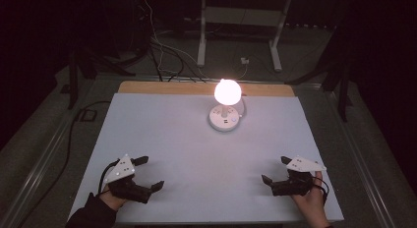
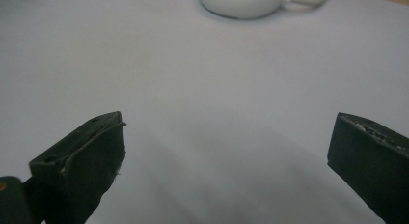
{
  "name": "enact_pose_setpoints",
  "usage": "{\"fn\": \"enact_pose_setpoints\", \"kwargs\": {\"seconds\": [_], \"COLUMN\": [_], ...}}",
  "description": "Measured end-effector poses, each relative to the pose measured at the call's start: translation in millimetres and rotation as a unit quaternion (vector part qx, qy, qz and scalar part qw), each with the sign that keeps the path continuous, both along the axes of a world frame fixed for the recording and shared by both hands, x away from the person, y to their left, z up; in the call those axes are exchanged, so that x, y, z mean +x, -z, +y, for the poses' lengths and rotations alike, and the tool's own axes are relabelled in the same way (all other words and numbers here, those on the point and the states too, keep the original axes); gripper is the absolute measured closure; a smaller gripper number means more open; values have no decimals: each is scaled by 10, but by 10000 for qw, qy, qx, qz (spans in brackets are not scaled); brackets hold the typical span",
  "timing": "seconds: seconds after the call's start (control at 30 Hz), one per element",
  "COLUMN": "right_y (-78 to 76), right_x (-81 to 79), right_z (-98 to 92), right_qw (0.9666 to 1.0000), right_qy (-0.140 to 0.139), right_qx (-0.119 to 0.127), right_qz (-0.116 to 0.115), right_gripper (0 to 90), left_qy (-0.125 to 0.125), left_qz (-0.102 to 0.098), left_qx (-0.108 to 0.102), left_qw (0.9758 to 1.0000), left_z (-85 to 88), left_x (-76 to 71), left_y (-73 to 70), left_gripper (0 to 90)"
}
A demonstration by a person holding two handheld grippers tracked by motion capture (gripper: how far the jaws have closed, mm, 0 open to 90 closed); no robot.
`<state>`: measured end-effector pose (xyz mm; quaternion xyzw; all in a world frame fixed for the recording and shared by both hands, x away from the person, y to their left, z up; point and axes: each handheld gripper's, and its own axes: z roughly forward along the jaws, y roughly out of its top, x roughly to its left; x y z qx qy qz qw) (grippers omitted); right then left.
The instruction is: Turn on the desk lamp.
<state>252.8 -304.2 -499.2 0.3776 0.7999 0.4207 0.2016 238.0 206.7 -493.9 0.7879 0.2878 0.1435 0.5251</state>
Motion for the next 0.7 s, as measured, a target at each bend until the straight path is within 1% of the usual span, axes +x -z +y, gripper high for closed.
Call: {"fn": "enact_pose_setpoints", "kwargs": {"seconds": [0.1, 0.23, 0.3, 0.4, 0.53, 0.6, 0.7], "right_y": [34, 59, 66, 77, 89, 97, 107], "right_x": [-35, -88, -116, -143, -135, -125, -119], "right_z": [-64, -123, -154, -192, -227, -224, -219], "right_qw": [9999, 9998, 9997, 9996, 9993, 9993, 9992], "right_qy": [70, 105, 113, 184, 284, 281, 291], "right_qx": [22, -31, 39, -5, -12, -36, -83], "right_qz": [76, 165, 191, 222, 248, 247, 265], "right_gripper": [0, 0, 0, 0, 0, 0, 0], "left_qy": [-5, -10, -8, -5, 1, 0, 2], "left_qz": [4, 6, 6, 6, 7, 12, 11], "left_qx": [18, 5, 27, 14, 35, 15, 43], "left_qw": [10000, 10000, 10000, 10000, 10000, 10000, 10000], "left_z": [1, 0, -2, -2, -2, -2, -5], "left_x": [0, 0, -1, 0, 1, 4, 3], "left_y": [3, 1, 5, 1, 5, 4, 7], "left_gripper": [4, 4, 4, 4, 4, 4, 4]}}
